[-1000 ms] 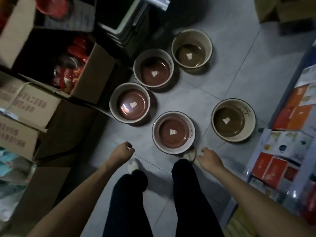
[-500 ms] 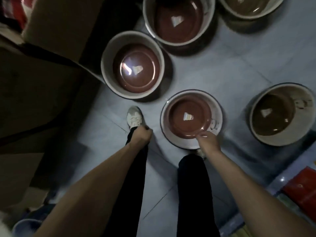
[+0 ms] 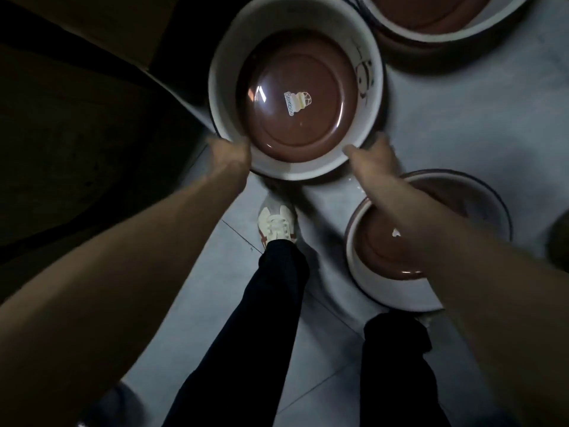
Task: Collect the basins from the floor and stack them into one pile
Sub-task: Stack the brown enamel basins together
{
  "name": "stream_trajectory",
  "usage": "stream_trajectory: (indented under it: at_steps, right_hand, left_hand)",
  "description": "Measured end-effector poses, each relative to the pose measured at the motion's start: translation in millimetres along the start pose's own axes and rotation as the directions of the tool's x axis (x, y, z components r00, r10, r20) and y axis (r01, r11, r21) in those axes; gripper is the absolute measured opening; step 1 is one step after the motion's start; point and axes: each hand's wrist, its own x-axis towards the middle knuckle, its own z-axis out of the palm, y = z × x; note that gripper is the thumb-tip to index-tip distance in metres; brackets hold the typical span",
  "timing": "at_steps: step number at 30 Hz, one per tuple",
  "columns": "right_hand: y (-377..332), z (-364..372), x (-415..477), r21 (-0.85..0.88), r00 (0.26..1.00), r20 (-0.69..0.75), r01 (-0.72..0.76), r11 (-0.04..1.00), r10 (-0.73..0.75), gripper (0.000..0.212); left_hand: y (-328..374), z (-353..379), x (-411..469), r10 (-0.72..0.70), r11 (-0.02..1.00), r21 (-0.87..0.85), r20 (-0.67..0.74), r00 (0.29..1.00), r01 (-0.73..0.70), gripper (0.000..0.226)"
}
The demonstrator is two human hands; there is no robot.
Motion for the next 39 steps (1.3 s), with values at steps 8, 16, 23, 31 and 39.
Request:
stream_trajectory:
  at_steps: [8, 16, 23, 31, 39]
  right_hand:
    - [-14, 6, 33, 0.247, 0.998, 0.054, -0.056, 0.967, 0.044, 0.065]
    - [21, -18, 5, 0.272, 0.994, 0.026, -0.114, 0.955, 0.111, 0.041]
    - [68, -74, -52, 0.407, 0.985, 0.064, -0.17, 0.897, 0.158, 0.039]
    - [154, -167, -112, 0.479, 0.956, -0.084, -0.21, 0.853, 0.283, 0.038]
    - [269, -205, -102, 0.568, 0.836, -0.176, -0.344, 0.748, 0.519, 0.045]
  left_hand:
    - [31, -1, 44, 0.067, 0.985, 0.161, -0.04, 0.997, -0.06, 0.052]
    - [2, -39, 26, -0.182, 0.979, 0.12, 0.126, 0.975, 0.167, 0.035]
    - [-24, -56, -69, 0.107, 0.983, 0.137, 0.093, 0.99, -0.119, 0.009]
    - [-14, -27, -174, 0.418, 0.855, 0.217, 0.247, 0.874, -0.47, 0.015]
    - [-51, 63, -232, 0.436, 0.724, 0.33, 0.461, 0.773, -0.606, 0.029]
